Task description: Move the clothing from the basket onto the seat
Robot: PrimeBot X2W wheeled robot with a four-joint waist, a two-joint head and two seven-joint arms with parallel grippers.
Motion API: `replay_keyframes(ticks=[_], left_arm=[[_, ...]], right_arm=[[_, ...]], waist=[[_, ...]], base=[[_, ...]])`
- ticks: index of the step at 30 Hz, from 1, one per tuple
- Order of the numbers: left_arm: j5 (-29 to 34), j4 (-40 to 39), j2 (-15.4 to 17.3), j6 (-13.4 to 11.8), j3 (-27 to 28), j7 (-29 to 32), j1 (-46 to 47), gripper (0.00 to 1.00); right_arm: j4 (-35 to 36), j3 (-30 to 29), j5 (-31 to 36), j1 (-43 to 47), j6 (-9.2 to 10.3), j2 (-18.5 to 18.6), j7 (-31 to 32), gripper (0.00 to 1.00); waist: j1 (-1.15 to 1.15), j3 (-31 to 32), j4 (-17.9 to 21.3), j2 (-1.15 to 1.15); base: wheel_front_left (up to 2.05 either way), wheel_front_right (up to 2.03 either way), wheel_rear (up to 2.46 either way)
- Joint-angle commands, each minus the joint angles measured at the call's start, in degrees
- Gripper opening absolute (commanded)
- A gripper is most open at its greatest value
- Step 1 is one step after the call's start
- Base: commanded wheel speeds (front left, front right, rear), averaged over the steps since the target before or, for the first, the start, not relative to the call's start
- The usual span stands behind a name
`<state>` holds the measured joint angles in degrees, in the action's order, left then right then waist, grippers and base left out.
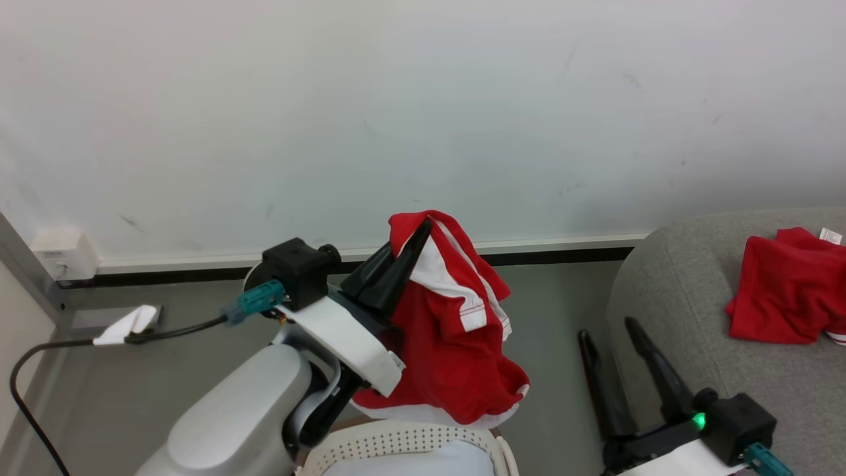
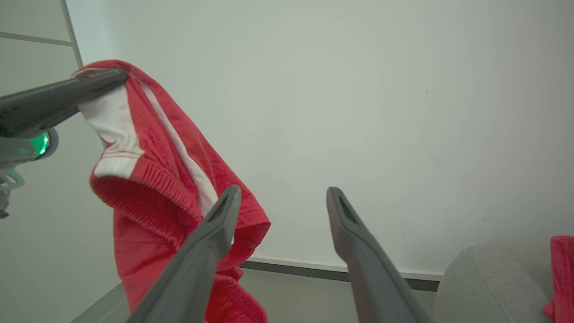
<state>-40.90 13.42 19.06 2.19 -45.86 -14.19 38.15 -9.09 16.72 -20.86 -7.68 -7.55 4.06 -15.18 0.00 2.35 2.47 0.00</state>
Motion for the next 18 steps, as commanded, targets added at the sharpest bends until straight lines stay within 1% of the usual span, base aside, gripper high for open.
replay_keyframes(ticks=[1,6,10,18], left_arm=[[-0.22,-0.16,0.35,-0.13,0.14,-0.15,0.29,0.00],[-0.10,-0.01,-0.01,0.05,-0.33,-0.25,-0.05,0.00],[-0.04,0.04,-0.63,0.27,-1.07,-0.25,-0.37,0.00],[0.44,-0.49,-2.26,0.96,-3.48,0.33,-1.06,0.00]], right_arm=[[-0.17,0.53,-0.16,-0.47,0.13,0.41,0.06,1.00],[-2.00,6.22,-1.01,-1.56,0.13,1.08,0.06,1.00],[-5.08,11.01,-1.46,-3.27,0.13,1.66,0.05,1.00],[-13.31,15.68,-1.83,-9.52,0.13,0.69,0.06,1.00]], waist=[[0.00,-0.03,0.00,0.00],[0.00,0.02,-0.40,0.00],[0.00,0.03,-1.37,0.00],[0.00,0.28,-4.30,0.00]], base=[[0.00,0.00,0.00],[0.00,0.00,0.00],[0.00,0.00,0.00],[0.00,0.00,0.00]])
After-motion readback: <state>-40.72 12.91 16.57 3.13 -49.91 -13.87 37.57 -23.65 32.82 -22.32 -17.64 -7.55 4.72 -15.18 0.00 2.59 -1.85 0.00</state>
